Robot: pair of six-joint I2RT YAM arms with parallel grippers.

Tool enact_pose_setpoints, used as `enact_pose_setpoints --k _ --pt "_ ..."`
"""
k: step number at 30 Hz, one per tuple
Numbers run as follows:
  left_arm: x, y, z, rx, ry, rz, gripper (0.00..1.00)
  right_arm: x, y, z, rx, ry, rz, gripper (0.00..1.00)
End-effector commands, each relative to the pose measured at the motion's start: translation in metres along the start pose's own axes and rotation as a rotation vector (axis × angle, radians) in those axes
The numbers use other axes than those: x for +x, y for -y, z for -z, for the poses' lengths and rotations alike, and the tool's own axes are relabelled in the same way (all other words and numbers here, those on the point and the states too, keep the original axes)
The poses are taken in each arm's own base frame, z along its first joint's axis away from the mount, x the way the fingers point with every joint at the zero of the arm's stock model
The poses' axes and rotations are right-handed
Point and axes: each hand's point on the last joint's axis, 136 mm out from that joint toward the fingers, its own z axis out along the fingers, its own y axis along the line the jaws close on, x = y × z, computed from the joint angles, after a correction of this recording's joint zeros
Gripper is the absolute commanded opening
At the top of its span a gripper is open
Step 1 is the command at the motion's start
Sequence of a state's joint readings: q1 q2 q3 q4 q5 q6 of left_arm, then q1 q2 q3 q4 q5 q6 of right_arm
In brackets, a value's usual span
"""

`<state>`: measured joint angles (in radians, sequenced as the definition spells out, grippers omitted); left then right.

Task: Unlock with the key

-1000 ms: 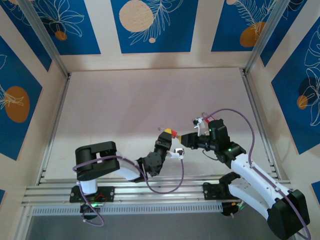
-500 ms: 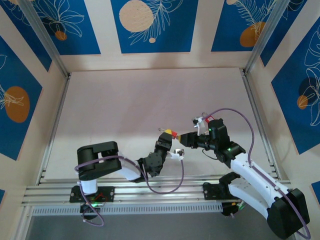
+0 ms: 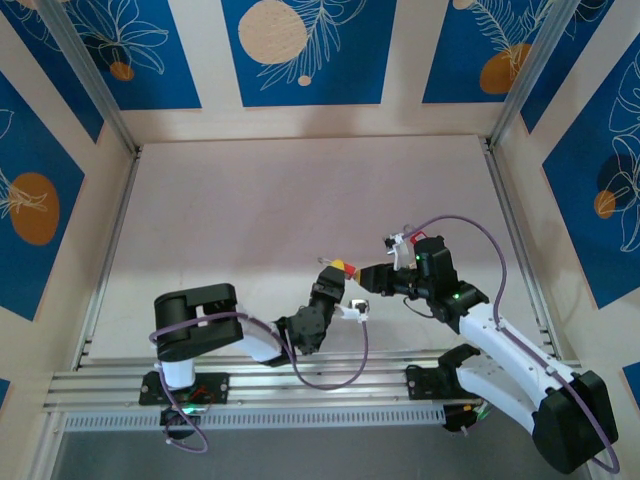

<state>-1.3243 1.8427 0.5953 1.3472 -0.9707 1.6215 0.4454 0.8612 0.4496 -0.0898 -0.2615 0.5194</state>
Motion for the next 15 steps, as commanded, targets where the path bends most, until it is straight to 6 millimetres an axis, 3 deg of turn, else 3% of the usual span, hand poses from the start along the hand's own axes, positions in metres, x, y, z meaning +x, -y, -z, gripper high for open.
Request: enact_pose_setpoints --k 1,15 --pt "0.000 -0.016 0.003 -0.042 -0.009 0.090 0.18 -0.013 -0.001 0.003 0.007 0.040 -0.004 0.39" --pt "-0.002 -0.017 0.005 -0.046 -0.002 0.096 0.18 -0.008 0.010 0.004 0.030 0.034 -0.059 0.40"
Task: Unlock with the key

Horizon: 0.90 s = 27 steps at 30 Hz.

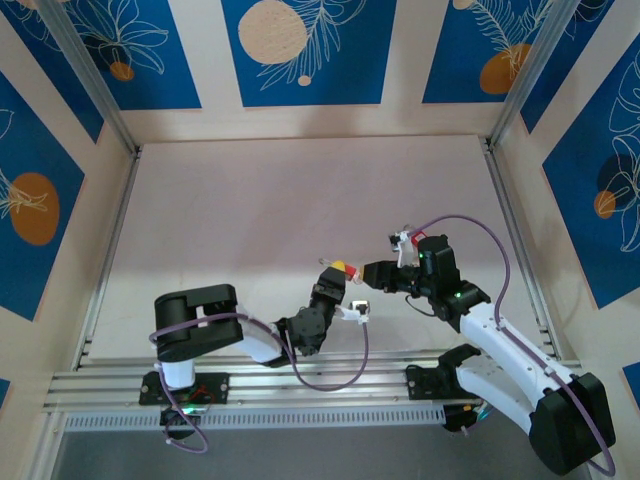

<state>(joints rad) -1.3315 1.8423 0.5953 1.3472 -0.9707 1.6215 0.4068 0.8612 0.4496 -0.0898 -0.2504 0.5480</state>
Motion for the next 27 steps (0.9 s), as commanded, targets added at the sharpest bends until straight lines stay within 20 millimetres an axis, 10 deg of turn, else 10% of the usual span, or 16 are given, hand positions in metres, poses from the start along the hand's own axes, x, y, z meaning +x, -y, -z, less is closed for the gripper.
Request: enact_pose_setpoints --k 1,20,27 --pt "0.000 -0.017 0.003 -0.044 -0.009 0.094 0.18 0.000 0.000 0.001 -0.002 0.003 -0.014 0.40" --pt "0.001 -0.021 0.003 -0.051 -0.012 0.108 0.18 -0.003 -0.005 0.002 -0.016 -0.005 -0.029 0.41" --pt "0.004 -0.018 -0.001 -0.048 -0.046 0.154 0.18 -0.017 -0.017 0.013 -0.157 0.039 -0.253 0.81"
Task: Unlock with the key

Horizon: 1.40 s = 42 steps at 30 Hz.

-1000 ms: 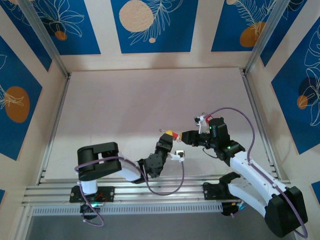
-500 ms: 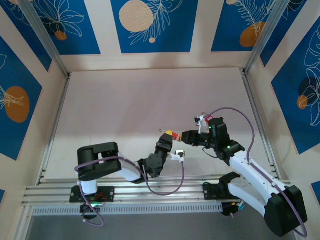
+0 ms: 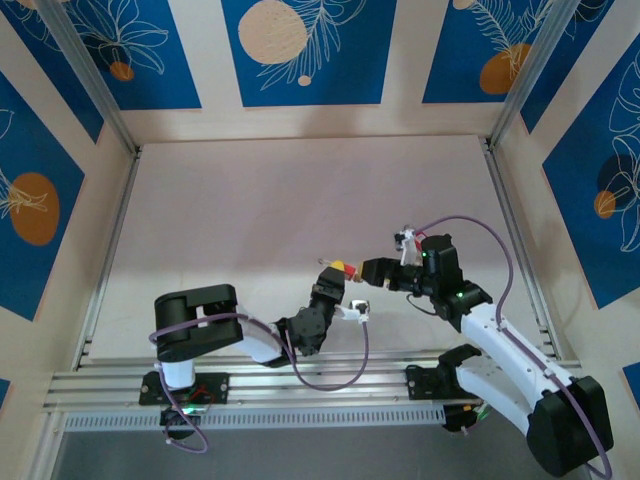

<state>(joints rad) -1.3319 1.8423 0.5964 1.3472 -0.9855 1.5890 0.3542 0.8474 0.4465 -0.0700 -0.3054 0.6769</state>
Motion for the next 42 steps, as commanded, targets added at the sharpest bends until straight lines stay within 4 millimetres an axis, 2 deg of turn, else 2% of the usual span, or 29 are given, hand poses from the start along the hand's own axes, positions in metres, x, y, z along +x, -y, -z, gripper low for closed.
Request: enact_pose_setpoints --k 1,8,13,21,28,35,39,42 --pt "0.001 -0.017 -0.002 -0.046 -0.036 0.129 0.18 -0.006 -0.019 0.006 -0.166 0.006 -0.167 0.85" --pt "0.001 -0.027 -0.013 -0.070 -0.064 0.205 0.18 -0.005 -0.016 0.000 -0.295 -0.026 -0.386 0.89" --pt "-0.011 -0.031 -0.020 -0.081 -0.051 0.213 0.18 -0.008 -0.024 -0.005 -0.363 -0.064 -0.461 0.89" --pt "-0.012 -0.029 -0.024 -0.080 -0.050 0.215 0.18 -0.011 -0.028 -0.005 -0.407 -0.063 -0.514 0.84" --pt "-0.013 -0.032 -0.025 -0.086 -0.050 0.223 0.18 -0.003 -0.028 -0.007 -0.396 -0.078 -0.542 0.81" --pt "-0.017 -0.035 -0.028 -0.092 -0.045 0.227 0.18 -0.005 -0.047 -0.007 -0.436 -0.086 -0.498 0.63" --pt "-0.017 -0.036 -0.027 -0.093 -0.046 0.227 0.18 -0.005 -0.047 -0.009 -0.436 -0.088 -0.496 0.47" --pt "-0.016 -0.035 -0.027 -0.092 -0.045 0.226 0.18 -0.005 -0.047 -0.010 -0.438 -0.087 -0.495 0.41"
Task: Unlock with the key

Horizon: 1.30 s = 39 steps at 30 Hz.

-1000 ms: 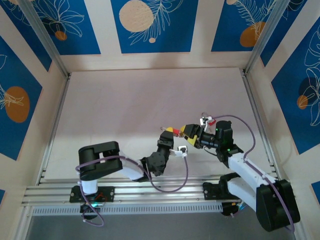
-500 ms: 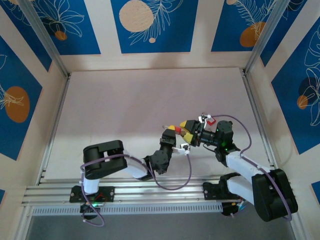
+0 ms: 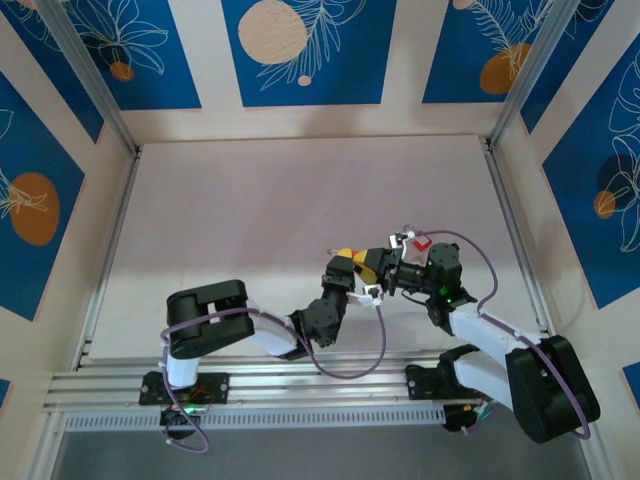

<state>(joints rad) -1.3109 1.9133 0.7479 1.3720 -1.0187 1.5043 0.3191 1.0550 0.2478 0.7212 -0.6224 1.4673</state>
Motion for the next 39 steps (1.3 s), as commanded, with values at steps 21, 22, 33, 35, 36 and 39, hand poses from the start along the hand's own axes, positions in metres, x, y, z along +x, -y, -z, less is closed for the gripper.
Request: enact_pose_setpoints --k 21,22,33,35,36,39 --pt "-0.004 0.000 0.004 -0.009 0.025 0.050 0.18 -0.007 -0.020 0.006 -0.050 0.034 0.048 0.49" --pt "-0.004 0.001 0.004 -0.006 0.025 0.046 0.18 -0.008 -0.020 0.005 -0.049 0.034 0.048 0.50" --pt "-0.007 0.003 0.007 -0.002 0.040 0.045 0.18 -0.012 -0.024 0.003 -0.058 0.036 0.062 0.46" --pt "-0.008 0.005 0.008 0.002 0.045 0.043 0.18 -0.012 -0.024 0.002 -0.058 0.036 0.061 0.46" --pt "-0.009 0.006 0.009 0.004 0.048 0.042 0.18 -0.013 -0.023 0.003 -0.059 0.042 0.062 0.46" --pt "-0.009 0.009 0.010 0.008 0.049 0.035 0.18 -0.014 -0.023 0.002 -0.057 0.044 0.058 0.53"
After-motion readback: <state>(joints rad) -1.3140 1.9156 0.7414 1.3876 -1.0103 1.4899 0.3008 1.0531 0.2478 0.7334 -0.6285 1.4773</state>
